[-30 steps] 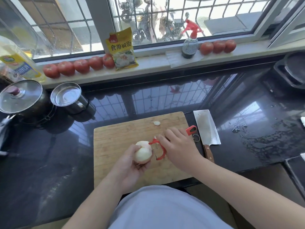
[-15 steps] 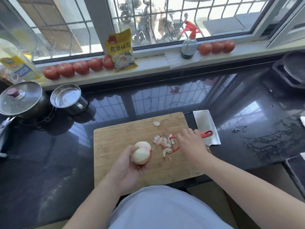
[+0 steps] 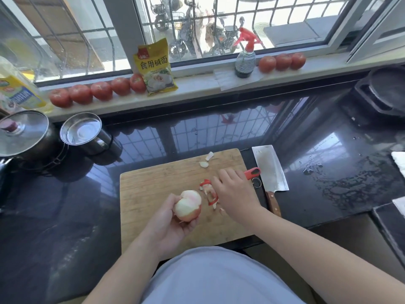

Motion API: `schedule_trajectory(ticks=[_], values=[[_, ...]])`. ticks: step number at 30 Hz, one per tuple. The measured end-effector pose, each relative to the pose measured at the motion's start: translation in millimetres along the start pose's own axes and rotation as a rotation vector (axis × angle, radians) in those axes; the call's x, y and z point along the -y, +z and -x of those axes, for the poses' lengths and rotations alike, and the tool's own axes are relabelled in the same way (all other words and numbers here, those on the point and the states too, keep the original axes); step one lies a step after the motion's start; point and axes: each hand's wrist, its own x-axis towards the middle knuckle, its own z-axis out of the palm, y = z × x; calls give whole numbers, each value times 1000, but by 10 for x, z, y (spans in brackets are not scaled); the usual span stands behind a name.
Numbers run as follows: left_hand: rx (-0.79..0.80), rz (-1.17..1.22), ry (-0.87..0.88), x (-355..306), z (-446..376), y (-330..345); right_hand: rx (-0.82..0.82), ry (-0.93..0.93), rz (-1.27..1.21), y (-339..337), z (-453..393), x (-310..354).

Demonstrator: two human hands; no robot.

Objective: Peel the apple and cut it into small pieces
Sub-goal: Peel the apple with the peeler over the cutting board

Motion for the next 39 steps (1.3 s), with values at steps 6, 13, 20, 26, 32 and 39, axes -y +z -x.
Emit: schedule_trajectory(ticks=[6, 13, 20, 26, 32, 39], values=[[29, 16, -21, -18, 19, -91, 280, 156, 129, 114, 109, -239], [4, 161, -10, 6, 7, -89, -105, 6, 3, 1, 93, -63], [65, 26, 97, 57, 20, -29, -276, -63, -123, -219, 57, 271], [105, 47, 132, 58, 41, -109, 308, 238, 30, 68, 135, -136], [168, 143, 139, 37, 19, -139, 188, 226, 15, 38, 177, -51], [233, -16, 237, 52, 39, -122, -248, 26, -204, -232, 137, 243]])
